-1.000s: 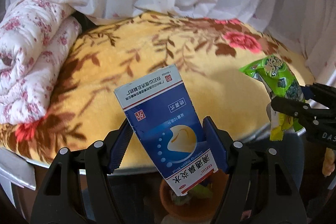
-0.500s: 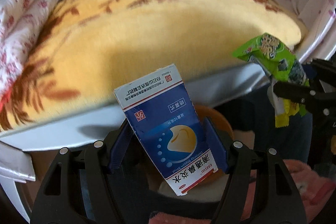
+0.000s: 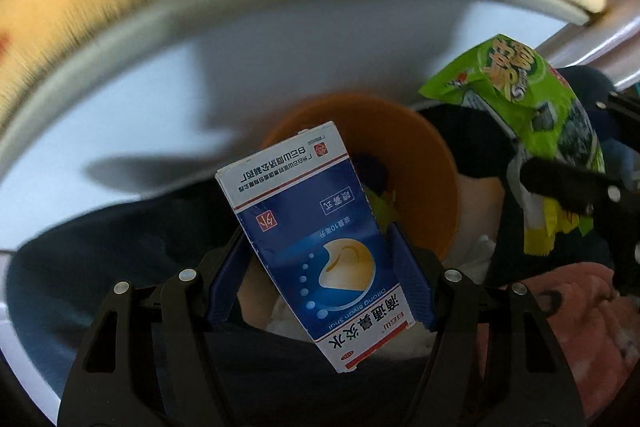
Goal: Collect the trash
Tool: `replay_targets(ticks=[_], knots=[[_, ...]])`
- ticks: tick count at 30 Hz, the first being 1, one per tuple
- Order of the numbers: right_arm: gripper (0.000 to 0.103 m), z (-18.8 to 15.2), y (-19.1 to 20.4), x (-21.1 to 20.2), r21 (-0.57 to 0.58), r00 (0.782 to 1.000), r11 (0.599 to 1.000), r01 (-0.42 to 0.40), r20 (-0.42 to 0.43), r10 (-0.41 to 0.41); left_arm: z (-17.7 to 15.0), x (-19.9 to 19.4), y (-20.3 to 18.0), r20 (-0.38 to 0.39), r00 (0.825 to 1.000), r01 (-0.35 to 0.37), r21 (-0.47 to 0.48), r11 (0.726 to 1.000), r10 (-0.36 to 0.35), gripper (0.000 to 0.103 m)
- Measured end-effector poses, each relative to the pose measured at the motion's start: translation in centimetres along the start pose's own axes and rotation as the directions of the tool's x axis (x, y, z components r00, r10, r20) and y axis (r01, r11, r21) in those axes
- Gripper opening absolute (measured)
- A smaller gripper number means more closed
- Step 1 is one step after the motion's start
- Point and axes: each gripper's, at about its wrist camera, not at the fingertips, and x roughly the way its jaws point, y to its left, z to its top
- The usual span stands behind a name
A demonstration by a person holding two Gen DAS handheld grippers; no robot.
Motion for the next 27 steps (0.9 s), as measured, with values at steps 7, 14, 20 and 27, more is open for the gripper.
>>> replay_targets(ticks=[7,14,20,27], knots=[[0.048,0.1,-0.7,4.7,0.028,0.993,0.999,-0.022,-0.119,0.025,-0.1,4.4,1.1,-0.132,0.991,0.027,-0.054,0.998,-0.034,0.067],[0.054,0.2,-1.2,7.5,0.046,0.982,0.998,-0.036,-0.184,0.044,0.7,6.5,2.2,-0.2,0.979,0.025,-0.095,0.995,-0.043,0.07],[0.069,0.0,-2.8,8.9,0.098,0.973,0.994,-0.046,-0.222,0.067,1.2,7.7,2.3,-0.241,0.969,0.019,-0.112,0.994,-0.046,0.08],[0.075,-0.1,-3.2,9.7,0.107,0.966,0.993,-0.044,-0.247,0.07,1.0,8.4,2.6,-0.262,0.964,0.012,-0.113,0.994,-0.042,0.08]])
